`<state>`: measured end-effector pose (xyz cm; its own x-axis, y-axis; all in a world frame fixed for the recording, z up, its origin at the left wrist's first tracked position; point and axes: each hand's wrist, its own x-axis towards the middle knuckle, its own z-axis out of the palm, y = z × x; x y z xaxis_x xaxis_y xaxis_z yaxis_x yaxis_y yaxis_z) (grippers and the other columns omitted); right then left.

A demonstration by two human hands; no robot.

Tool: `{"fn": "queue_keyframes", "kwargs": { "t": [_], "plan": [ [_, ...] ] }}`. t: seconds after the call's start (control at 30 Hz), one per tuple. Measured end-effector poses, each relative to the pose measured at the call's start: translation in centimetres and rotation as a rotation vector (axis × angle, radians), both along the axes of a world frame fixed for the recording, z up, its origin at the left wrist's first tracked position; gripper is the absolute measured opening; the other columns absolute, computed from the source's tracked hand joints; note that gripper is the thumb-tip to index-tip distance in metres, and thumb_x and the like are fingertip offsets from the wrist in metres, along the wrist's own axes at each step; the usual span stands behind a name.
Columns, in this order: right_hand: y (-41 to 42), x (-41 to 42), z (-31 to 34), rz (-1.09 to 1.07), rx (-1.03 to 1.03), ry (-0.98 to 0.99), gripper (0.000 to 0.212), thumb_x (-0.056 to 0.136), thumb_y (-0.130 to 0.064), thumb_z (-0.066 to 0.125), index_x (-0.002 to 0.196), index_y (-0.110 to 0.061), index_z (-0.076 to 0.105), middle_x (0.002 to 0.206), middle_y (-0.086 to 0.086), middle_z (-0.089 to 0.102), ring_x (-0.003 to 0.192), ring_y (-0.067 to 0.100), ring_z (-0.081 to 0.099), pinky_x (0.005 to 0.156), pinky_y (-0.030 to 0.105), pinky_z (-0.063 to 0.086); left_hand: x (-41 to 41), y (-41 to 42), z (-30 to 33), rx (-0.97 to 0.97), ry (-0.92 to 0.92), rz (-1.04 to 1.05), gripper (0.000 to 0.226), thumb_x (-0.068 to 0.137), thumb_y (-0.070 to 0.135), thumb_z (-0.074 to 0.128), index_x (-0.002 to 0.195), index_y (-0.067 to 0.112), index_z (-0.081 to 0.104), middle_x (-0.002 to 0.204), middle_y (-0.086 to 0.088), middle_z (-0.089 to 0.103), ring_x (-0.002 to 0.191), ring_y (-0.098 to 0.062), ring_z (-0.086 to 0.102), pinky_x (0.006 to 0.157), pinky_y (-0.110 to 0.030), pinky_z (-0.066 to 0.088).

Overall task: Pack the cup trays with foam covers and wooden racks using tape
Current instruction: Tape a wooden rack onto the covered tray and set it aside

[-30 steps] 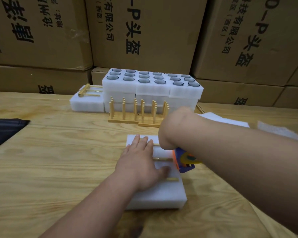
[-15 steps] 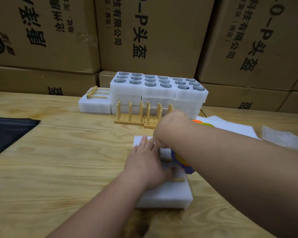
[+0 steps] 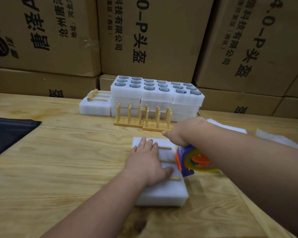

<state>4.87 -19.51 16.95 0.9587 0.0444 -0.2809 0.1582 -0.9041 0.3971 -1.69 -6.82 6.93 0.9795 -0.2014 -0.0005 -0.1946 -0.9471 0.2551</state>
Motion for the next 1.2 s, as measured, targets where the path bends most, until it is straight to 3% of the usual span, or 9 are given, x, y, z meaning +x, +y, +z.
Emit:
{"fn": "queue_keyframes", "kwargs": {
  "t": [0.3, 0.37, 0.43, 0.6, 0.73, 0.87, 1.03, 1.1, 1.2],
  "plan": [
    [-1.9, -1.9, -1.4, -0.016, 0.109, -0.065, 0.071, 0.099, -0.067, 0.014, 0.139, -0.026, 0.056, 0.145, 0.003, 0.056, 0.132, 0.029, 0.051, 0.085, 0.046, 0.037, 0.3, 0.2, -0.1, 0.044, 0.026, -0.017, 0.104, 0.086, 0.078, 0.039, 0.161, 0.015, 0.004, 0.17, 0.001, 0.0, 0.155, -0.022, -0.014, 0.126, -0.046, 0.006],
    [-2.1, -2.1, -1.9, 0.028, 0.085, -0.076, 0.063, 0.102, -0.063, 0.017, 0.138, -0.03, 0.056, 0.142, 0.001, 0.058, 0.129, 0.028, 0.053, 0.081, 0.045, 0.036, 0.3, 0.2, -0.1, 0.037, 0.027, -0.015, 0.104, 0.086, 0.078, 0.04, 0.161, 0.015, 0.004, 0.17, 0.001, 0.0, 0.155, -0.022, -0.014, 0.126, -0.045, 0.005],
    [-2.5, -1.8, -1.8, 0.027, 0.092, -0.057, 0.057, 0.103, -0.06, 0.019, 0.143, -0.033, 0.051, 0.146, 0.0, 0.054, 0.133, 0.029, 0.05, 0.083, 0.046, 0.036, 0.2, 0.2, -0.1, 0.03, 0.035, -0.016, 0.105, 0.086, 0.077, 0.041, 0.162, 0.015, 0.005, 0.17, 0.002, 0.001, 0.155, -0.022, -0.014, 0.126, -0.045, 0.005],
    [-6.7, -1.5, -2.2, -0.144, 0.193, 0.006, 0.074, 0.096, -0.073, 0.03, 0.137, -0.018, 0.057, 0.142, 0.007, 0.056, 0.126, 0.031, 0.052, 0.099, 0.043, 0.04, 0.2, 0.2, 0.1, 0.027, 0.031, -0.014, 0.104, 0.086, 0.077, 0.041, 0.162, 0.016, 0.004, 0.17, 0.004, 0.001, 0.155, -0.02, -0.014, 0.126, -0.044, 0.005],
    [-11.7, -4.0, -4.1, -0.233, 0.413, -0.11, 0.061, 0.09, -0.074, 0.045, 0.106, -0.019, 0.067, 0.114, 0.006, 0.069, 0.094, 0.023, 0.058, 0.083, 0.035, 0.046, 0.2, 0.3, 0.0, 0.017, 0.032, -0.013, 0.104, 0.086, 0.078, 0.04, 0.162, 0.017, 0.003, 0.17, 0.004, -0.001, 0.155, -0.019, -0.016, 0.126, -0.045, 0.005],
    [-14.8, -8.5, -4.6, -0.304, 0.594, -0.377, 0.073, 0.07, -0.089, 0.046, 0.06, -0.018, 0.055, 0.058, -0.001, 0.062, 0.057, 0.016, 0.061, 0.051, 0.03, 0.039, 0.3, 0.6, -0.3, -0.022, 0.054, -0.039, 0.097, 0.087, 0.077, 0.04, 0.159, 0.036, -0.011, 0.17, 0.006, -0.006, 0.153, -0.019, -0.02, 0.126, -0.046, 0.001],
    [-15.5, -14.2, -5.5, -0.337, 0.915, -0.587, 0.067, 0.042, -0.09, 0.058, 0.067, -0.029, 0.065, 0.061, -0.014, 0.066, 0.057, 0.001, 0.061, 0.051, 0.031, 0.044, 0.4, 1.2, 0.7, -0.179, 0.131, -0.027, 0.075, 0.095, 0.07, 0.032, 0.143, 0.057, -0.024, 0.164, 0.011, -0.027, 0.147, -0.02, -0.036, 0.122, -0.05, -0.013],
    [-15.3, -16.2, -6.2, -0.311, 1.04, -0.634, 0.063, 0.038, -0.088, 0.062, 0.072, -0.034, 0.065, 0.071, -0.024, 0.067, 0.065, -0.004, 0.062, 0.054, 0.028, 0.043, -0.3, 1.0, 1.2, -0.129, -0.028, -0.03, 0.079, 0.092, 0.073, 0.033, 0.15, 0.054, -0.018, 0.159, 0.013, -0.037, 0.141, -0.018, -0.046, 0.119, -0.052, -0.021],
    [-15.0, -18.6, -6.9, -0.258, 1.178, -0.64, 0.068, 0.03, -0.088, 0.068, 0.088, -0.053, 0.067, 0.079, -0.012, 0.07, 0.078, -0.004, 0.063, 0.064, 0.024, 0.047, -2.9, 0.2, 2.4, -0.423, -0.207, -0.182, 0.081, 0.083, 0.081, 0.036, 0.154, 0.057, 0.006, 0.164, 0.027, -0.016, 0.147, 0.002, -0.028, 0.123, -0.039, -0.004]
  ]
}}
